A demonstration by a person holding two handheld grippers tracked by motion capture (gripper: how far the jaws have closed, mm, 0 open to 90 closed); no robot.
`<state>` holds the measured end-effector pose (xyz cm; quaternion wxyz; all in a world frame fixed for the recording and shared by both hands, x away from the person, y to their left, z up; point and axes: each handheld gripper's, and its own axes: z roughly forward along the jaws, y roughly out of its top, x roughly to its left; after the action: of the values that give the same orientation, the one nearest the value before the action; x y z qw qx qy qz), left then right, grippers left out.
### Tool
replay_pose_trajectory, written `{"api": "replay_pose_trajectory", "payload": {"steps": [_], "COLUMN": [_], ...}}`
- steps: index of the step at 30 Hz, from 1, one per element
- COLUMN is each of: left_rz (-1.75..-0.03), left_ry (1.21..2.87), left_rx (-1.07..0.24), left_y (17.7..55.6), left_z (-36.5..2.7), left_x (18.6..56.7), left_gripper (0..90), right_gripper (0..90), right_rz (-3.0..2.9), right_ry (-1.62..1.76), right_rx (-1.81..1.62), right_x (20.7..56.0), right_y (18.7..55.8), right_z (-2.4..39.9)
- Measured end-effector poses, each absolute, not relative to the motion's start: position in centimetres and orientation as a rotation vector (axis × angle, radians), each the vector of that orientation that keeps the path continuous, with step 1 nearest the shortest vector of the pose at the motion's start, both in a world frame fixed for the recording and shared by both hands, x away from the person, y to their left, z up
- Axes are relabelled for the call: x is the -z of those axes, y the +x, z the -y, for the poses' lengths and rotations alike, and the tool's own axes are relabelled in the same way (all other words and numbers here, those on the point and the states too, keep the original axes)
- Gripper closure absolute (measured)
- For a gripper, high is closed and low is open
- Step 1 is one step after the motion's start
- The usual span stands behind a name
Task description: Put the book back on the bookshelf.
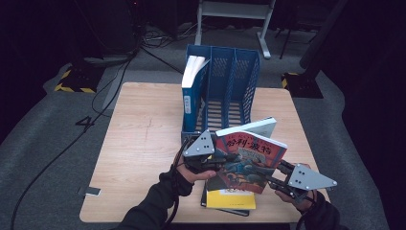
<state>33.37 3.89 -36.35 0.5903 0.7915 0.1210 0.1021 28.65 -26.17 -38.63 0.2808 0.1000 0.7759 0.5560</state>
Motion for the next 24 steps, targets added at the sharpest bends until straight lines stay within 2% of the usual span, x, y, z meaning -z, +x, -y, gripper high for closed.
{"api": "replay_pose_trajectory", "payload": {"steps": [4,12,24], "left_rz": [-0.260,-0.282,-0.299], "left_ry": [1.841,1.832,1.817], "left_rx": [-0.248,-0.255,-0.273], "left_y": [33.0,32.8,32.6], "left_z": [-4.0,-4.1,-3.9], "left_x": [36.3,36.5,36.6], "left_gripper": [69.8,71.3,71.5], "right_gripper": [61.3,47.2,33.7], "right_rz": [-2.075,-2.149,-2.239], "right_ry": [0.358,0.480,0.816], "right_rx": [-1.481,-1.322,-1.210], "right_x": [39.1,41.2,46.0], "right_y": [29.0,29.9,32.2], "right_z": [27.7,29.6,34.6]}}
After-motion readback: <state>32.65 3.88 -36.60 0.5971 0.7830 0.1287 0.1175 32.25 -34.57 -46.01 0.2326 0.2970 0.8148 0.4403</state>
